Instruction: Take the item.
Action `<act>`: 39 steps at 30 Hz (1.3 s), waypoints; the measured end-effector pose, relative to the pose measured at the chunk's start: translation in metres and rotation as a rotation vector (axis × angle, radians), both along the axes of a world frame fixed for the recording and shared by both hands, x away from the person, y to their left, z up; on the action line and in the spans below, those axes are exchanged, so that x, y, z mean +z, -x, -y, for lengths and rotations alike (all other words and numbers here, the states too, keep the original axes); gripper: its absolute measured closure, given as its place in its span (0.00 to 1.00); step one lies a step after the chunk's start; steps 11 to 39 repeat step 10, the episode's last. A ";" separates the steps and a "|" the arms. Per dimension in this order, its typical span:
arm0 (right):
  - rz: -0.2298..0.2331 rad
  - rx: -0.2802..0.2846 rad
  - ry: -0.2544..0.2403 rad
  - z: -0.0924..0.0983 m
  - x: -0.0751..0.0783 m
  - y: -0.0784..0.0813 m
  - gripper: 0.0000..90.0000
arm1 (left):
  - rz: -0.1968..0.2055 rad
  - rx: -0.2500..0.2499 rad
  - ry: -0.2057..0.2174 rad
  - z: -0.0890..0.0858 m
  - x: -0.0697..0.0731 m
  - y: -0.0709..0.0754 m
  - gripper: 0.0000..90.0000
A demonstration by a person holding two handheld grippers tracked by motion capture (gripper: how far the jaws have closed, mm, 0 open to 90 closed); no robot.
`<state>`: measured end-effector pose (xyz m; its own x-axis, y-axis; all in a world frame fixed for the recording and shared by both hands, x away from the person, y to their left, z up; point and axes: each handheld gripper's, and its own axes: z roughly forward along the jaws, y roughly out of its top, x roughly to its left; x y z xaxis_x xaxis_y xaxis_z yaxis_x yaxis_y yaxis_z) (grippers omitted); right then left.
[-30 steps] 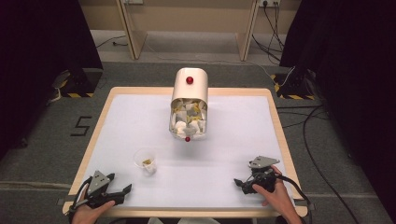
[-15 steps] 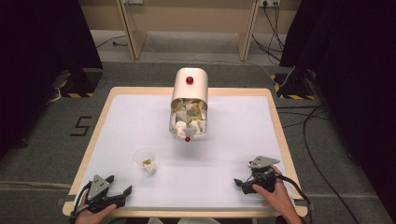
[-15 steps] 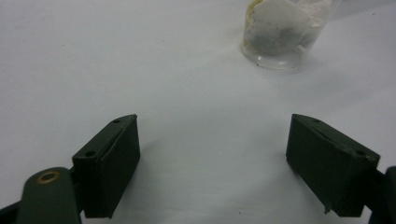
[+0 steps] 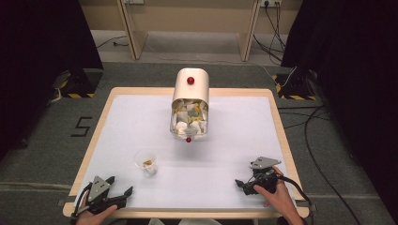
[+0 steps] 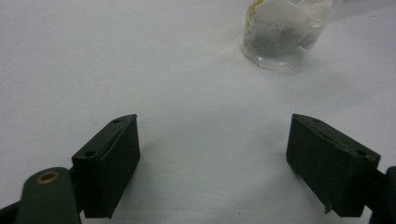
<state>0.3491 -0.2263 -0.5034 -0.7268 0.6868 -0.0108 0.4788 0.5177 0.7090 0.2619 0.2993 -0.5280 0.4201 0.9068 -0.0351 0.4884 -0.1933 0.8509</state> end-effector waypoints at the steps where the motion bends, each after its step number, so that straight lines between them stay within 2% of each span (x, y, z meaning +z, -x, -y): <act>1: -0.001 0.001 0.001 0.000 0.000 0.000 0.06 | 0.000 0.000 0.000 0.000 0.000 0.000 0.18; 39: 0.000 0.000 0.000 0.000 0.000 0.000 0.06 | -0.002 -0.001 0.001 0.000 0.000 0.000 0.18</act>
